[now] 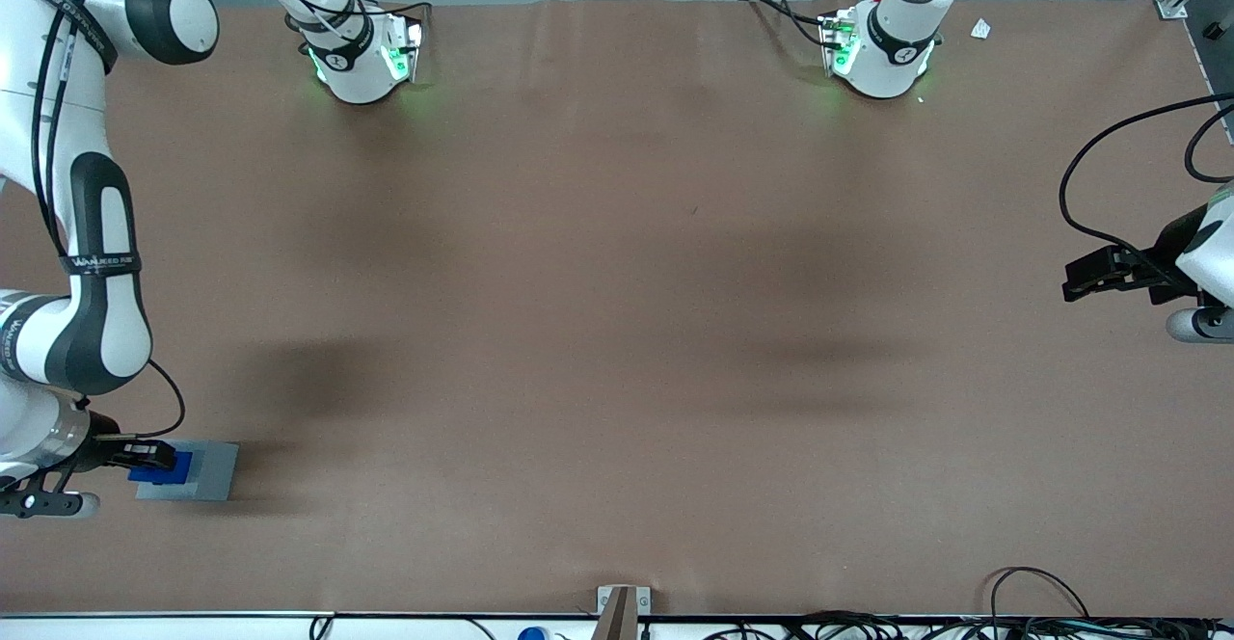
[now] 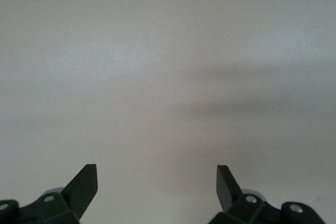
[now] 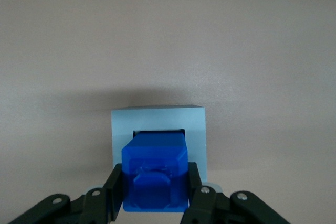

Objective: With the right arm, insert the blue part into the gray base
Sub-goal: 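Close the right gripper on the blue block's sides, then lift the blue block up out of the gray base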

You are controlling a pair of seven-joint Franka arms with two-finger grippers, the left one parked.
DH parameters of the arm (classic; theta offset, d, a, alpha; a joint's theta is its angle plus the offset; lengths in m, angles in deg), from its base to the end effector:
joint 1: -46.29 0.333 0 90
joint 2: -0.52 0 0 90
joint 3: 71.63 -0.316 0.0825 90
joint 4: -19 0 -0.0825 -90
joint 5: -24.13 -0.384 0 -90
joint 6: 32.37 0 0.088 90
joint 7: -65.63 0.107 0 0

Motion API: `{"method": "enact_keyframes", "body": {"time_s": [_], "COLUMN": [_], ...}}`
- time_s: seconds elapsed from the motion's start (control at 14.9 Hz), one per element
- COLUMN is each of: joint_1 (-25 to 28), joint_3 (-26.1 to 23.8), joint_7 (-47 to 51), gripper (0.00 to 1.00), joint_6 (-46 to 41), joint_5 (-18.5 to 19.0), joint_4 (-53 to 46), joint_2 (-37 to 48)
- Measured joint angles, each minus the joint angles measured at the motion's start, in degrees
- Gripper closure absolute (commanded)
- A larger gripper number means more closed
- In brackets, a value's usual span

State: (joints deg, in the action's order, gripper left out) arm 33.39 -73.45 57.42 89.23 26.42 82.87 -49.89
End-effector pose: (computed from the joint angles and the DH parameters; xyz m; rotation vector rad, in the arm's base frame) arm 0.7645 -0.1597 0.2934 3.1019 -0.0689 0.1932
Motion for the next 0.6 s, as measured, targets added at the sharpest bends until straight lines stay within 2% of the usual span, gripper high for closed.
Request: {"method": "enact_keyframes", "body": {"time_s": [0.6], "joint_1": [1.44], "joint_3": [0.13], "joint_7": [0.57], "gripper": [0.99], "joint_6": [-11.20], "joint_5": [0.01], "joint_4": [-6.98], "joint_2": [0.75]}}
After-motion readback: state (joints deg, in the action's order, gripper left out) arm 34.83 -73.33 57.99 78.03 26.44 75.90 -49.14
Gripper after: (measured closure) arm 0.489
